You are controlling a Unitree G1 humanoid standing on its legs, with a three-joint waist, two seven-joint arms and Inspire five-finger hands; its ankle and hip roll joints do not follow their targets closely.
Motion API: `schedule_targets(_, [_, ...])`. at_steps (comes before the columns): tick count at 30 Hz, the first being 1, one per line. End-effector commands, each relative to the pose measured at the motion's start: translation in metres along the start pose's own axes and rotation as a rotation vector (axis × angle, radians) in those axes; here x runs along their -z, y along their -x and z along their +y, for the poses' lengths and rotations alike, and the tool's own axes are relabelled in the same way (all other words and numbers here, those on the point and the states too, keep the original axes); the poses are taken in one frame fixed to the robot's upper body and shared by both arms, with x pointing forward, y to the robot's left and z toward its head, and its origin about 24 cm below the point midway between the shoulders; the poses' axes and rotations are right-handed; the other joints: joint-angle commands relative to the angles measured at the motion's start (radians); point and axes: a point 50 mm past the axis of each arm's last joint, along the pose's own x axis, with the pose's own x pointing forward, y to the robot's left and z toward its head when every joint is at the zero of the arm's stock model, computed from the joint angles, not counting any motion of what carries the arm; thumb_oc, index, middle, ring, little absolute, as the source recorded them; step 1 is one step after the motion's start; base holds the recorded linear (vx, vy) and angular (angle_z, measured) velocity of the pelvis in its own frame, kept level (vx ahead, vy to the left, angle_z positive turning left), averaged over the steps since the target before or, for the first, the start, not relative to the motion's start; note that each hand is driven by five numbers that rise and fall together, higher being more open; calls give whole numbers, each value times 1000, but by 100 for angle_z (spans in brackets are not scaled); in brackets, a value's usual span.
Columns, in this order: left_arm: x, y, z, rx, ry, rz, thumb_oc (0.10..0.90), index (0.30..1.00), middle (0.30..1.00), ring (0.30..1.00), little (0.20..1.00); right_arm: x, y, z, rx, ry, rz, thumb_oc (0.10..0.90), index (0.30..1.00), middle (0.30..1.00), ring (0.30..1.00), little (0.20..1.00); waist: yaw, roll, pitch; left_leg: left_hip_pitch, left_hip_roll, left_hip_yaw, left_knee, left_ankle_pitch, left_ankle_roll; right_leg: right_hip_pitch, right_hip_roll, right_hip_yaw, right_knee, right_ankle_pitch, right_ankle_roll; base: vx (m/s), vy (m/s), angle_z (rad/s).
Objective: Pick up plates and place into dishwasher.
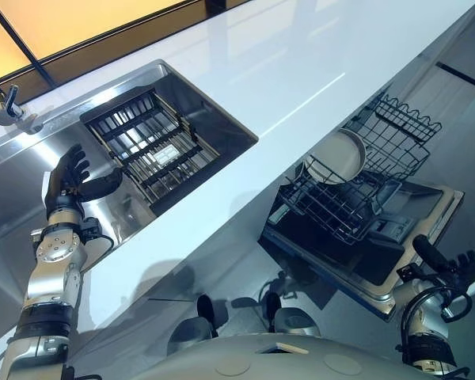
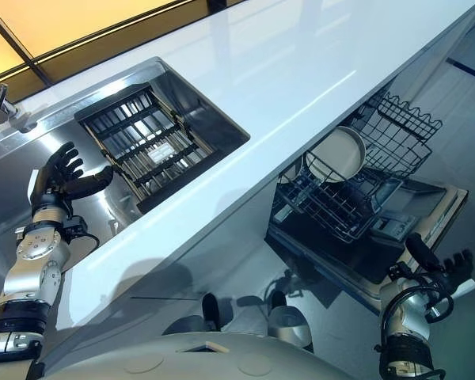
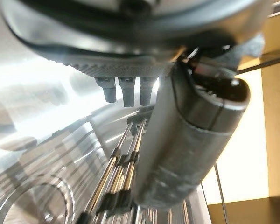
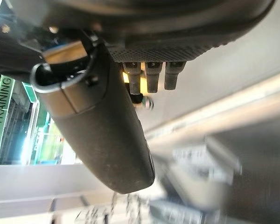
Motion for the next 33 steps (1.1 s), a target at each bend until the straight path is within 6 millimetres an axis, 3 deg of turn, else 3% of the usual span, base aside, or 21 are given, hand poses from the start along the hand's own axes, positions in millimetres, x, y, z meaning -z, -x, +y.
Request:
schedule_targets(1, [-43, -11, -4, 7, 15, -187, 800, 900, 900, 900, 900, -41, -15, 5, -6, -31, -151, 800, 900, 900, 900, 900, -1, 60, -14, -33, -52, -15, 60, -124, 38, -88, 83, -66, 145, -97, 21, 5, -47, 1])
schedule_targets(9, [-56, -17, -2, 15, -24, -216, 800, 900, 900, 900, 900, -24, -24, 4, -54, -152, -33, 800, 900, 900, 900, 900, 14, 78, 26, -72, -45, -31, 90, -119, 32, -121, 76, -75, 190, -110, 14, -9, -112, 3])
schedule_targets(14, [-80, -21, 3, -28, -12, -318, 800, 900, 900, 900, 900, -42, -26, 21, -181, -284, -65, 800, 900, 900, 900, 900, 16, 98, 75, -124, -37, -49, 109, -106, 21, -163, 77, -71, 225, -126, 1, -92, -145, 8])
schedule_targets(17, [-106, -26, 11, -76, 26, -425, 800, 900, 900, 900, 900, -64, -28, 36, -294, -403, -102, 800, 900, 900, 900, 900, 16, 108, 128, -190, -29, -60, 141, -91, 0, -203, 80, -65, 250, -140, -20, -179, -172, 3])
schedule_targets(23, [-135, -33, 15, -87, 35, -521, 800, 900, 900, 900, 900, -85, -31, 57, -464, -496, -81, 800, 900, 900, 900, 900, 27, 105, 188, -304, -12, -85, 234, -82, -25, -253, 78, -74, 288, -151, -54, -106, -154, 8])
schedule_targets(29, [-163, -37, 11, -60, 13, -573, 800, 900, 900, 900, 900, -101, -12, 94, -824, -479, -88, 800, 900, 900, 900, 900, 48, 98, 228, -379, 6, -115, 295, -75, -40, -277, 85, -105, 322, -168, -84, -28, -130, 8])
schedule_targets(33, [-168, -40, 6, -34, 2, -574, 800, 900, 900, 900, 900, -117, 20, 130, -1116, -468, -118, 800, 900, 900, 900, 900, 67, 92, 235, -394, 14, -130, 310, -69, -45, -271, 90, -126, 342, -187, -98, 45, -68, 7])
